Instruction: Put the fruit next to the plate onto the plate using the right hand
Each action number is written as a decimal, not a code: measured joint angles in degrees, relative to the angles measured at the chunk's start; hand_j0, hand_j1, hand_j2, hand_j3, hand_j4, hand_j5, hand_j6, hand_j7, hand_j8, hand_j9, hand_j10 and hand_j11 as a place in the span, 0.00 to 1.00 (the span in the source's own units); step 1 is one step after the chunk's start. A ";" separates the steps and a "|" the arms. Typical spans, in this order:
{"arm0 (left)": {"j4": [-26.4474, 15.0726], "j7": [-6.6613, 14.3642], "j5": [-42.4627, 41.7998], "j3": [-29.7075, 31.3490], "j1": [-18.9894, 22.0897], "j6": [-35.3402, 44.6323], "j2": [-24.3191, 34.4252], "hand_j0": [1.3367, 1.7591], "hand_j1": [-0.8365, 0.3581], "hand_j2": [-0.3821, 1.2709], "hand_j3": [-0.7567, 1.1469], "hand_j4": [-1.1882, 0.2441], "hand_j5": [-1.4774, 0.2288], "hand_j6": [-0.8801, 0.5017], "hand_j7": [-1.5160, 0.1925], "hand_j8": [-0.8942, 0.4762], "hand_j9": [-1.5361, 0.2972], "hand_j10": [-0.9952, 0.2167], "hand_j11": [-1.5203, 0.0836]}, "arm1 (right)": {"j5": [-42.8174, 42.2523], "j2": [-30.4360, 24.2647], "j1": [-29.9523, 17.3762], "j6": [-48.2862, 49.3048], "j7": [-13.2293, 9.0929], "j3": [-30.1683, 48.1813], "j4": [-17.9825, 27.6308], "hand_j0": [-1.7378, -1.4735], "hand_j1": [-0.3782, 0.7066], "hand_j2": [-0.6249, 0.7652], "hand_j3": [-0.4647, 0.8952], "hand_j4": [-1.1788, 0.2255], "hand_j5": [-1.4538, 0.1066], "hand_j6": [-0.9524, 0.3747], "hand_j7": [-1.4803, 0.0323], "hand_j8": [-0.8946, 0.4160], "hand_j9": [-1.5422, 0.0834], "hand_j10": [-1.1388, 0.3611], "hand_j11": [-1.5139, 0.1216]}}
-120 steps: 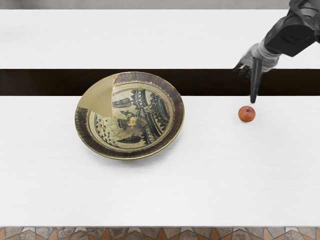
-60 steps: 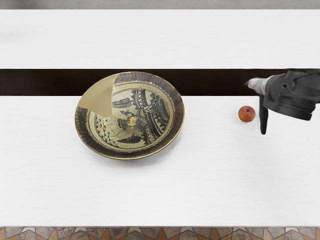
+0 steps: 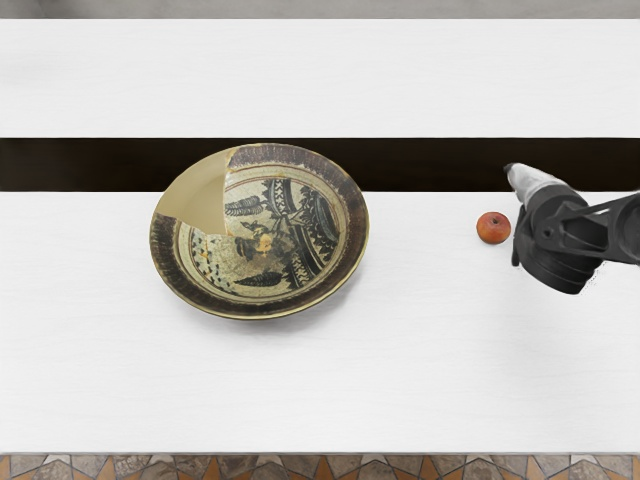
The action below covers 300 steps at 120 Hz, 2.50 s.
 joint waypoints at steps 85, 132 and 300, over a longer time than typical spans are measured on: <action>0.01 0.00 -0.02 -0.05 0.00 0.00 0.00 0.76 0.99 0.23 0.40 0.83 0.87 0.64 0.89 0.65 0.84 0.82 0.95 | -0.46 6.52 -5.21 -0.20 0.00 3.76 -8.21 0.30 0.40 0.40 0.34 0.60 0.65 0.46 0.69 0.43 0.68 0.54 0.66; 0.01 0.00 -0.02 -0.04 0.00 0.00 0.00 0.76 0.99 0.23 0.40 0.83 0.87 0.64 0.89 0.65 0.84 0.82 0.95 | -0.39 9.05 -4.80 0.60 0.00 5.13 -8.19 0.30 0.40 0.40 0.34 0.60 0.65 0.46 0.69 0.42 0.68 0.53 0.66; 0.00 0.00 -0.01 -0.03 0.00 0.00 0.00 0.76 0.99 0.23 0.40 0.83 0.87 0.64 0.89 0.65 0.84 0.82 0.95 | -0.85 3.46 -6.60 0.37 -0.15 4.87 -5.25 0.34 0.62 0.50 0.34 0.39 0.38 0.44 0.40 0.38 0.41 0.31 0.39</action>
